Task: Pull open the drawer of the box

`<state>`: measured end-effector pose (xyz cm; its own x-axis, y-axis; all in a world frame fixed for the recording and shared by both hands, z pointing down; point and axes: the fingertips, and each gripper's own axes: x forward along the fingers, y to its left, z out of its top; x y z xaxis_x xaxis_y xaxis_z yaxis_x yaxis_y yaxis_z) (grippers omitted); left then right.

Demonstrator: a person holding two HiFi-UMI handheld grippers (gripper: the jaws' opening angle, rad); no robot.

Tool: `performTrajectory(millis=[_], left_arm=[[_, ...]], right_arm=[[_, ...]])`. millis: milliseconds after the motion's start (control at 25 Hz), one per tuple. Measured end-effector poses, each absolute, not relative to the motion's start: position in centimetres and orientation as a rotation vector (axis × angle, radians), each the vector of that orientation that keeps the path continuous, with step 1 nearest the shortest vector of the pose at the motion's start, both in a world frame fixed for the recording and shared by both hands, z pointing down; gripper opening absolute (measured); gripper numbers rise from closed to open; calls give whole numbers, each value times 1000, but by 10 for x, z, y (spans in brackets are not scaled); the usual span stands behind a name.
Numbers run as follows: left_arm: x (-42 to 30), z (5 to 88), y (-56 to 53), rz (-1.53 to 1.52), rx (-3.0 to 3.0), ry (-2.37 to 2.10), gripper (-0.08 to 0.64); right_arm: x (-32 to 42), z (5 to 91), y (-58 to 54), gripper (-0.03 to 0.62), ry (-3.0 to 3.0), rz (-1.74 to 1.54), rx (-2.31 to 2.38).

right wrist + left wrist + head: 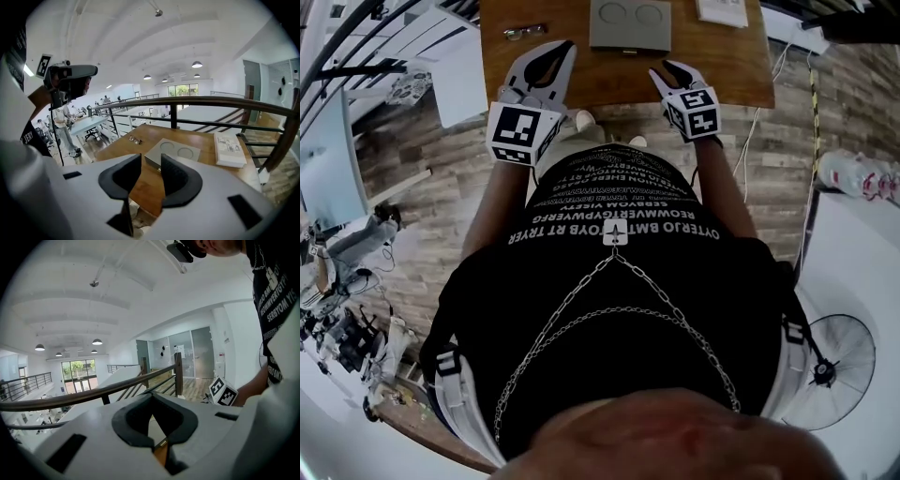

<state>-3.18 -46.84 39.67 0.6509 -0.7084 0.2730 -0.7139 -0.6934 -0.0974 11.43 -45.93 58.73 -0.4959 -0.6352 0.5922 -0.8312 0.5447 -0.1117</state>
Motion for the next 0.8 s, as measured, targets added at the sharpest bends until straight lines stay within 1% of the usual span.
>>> performTrajectory(millis=[520, 800], left_arm=[[-42, 397, -488, 432, 2858, -1183, 5], [-63, 405, -492, 413, 2819, -1215, 5]], right_arm=[[97, 625, -465, 141, -2234, 636, 1130], [83, 651, -473, 145, -2196, 688, 1092]])
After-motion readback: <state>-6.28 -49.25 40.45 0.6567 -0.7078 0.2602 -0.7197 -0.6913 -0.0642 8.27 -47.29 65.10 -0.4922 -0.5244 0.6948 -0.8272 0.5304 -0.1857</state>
